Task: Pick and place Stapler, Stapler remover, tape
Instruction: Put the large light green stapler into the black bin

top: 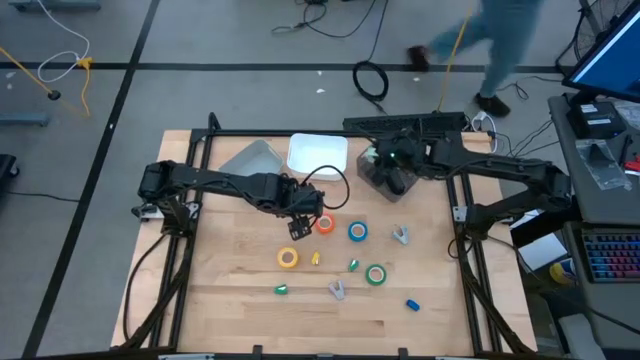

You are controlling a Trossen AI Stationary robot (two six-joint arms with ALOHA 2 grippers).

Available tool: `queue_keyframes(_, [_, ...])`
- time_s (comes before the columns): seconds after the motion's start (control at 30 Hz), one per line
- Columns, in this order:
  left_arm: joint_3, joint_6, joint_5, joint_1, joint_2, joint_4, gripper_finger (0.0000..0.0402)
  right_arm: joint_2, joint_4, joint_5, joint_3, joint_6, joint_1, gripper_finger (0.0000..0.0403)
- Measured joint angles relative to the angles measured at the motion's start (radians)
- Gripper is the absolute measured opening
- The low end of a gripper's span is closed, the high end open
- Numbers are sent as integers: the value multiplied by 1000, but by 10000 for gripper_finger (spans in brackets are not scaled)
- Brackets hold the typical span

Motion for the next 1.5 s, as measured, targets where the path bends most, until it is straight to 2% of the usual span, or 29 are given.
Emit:
queue_keyframes(0.3, [0,0,1,0,0,30,310,-1,171,-1,-146,33,-23,121])
queue_keyframes(0.87, [0,-23,3,0,0,36,310,0,422,32,-339,87,-23,122])
queue_keyframes(1.23, [0,-26,10,0,0,117,310,0,537,72,-437,138,-22,125])
queue_keyframes(1.5, [0,-22,11,0,0,131,310,0,568,52,-473,183,-22,130])
